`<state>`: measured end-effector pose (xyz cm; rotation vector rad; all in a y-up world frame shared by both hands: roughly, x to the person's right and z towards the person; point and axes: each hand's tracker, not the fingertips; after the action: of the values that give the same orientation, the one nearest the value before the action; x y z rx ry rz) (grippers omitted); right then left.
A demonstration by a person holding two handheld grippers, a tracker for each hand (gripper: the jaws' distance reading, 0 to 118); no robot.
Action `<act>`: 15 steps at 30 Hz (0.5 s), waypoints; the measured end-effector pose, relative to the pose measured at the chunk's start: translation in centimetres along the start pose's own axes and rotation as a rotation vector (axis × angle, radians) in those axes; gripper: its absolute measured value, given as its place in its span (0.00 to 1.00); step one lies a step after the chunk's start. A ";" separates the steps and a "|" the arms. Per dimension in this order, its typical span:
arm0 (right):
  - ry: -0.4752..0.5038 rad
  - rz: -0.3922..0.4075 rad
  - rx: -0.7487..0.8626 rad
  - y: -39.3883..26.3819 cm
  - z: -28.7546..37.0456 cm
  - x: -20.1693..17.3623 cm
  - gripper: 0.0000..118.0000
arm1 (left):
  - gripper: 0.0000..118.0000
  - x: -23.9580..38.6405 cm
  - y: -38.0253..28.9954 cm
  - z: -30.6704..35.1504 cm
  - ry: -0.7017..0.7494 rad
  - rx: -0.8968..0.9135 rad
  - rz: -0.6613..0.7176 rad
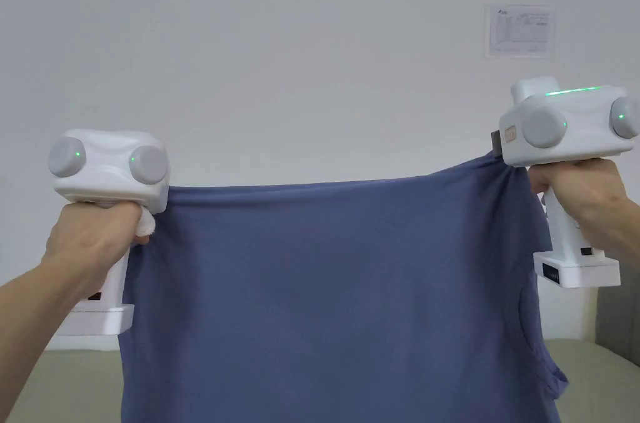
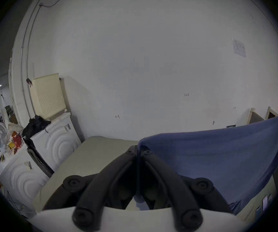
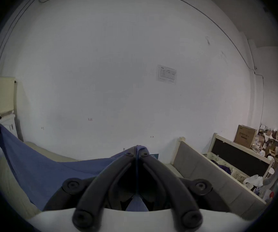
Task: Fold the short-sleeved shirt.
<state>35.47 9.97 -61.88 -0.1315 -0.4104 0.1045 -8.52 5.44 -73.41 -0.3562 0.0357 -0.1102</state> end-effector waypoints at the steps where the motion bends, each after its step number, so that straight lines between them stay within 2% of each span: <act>1: 0.002 -0.003 0.001 -0.4 -0.7 -0.1 0.01 | 0.02 0.3 -0.2 -0.7 0.008 -0.003 -0.008; 6: 0.006 0.029 -0.037 -4.2 -4.7 -1.7 0.01 | 0.02 1.5 -4.0 -5.3 0.022 -0.027 -0.022; 15: 0.045 0.055 -0.225 -20.5 -9.4 -3.5 0.01 | 0.02 3.8 -16.6 -11.9 -0.006 -0.170 -0.114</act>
<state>37.62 -11.68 -68.73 -0.3666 -0.3726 0.1092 -7.09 -14.61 -78.78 -0.5286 0.0187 -0.2193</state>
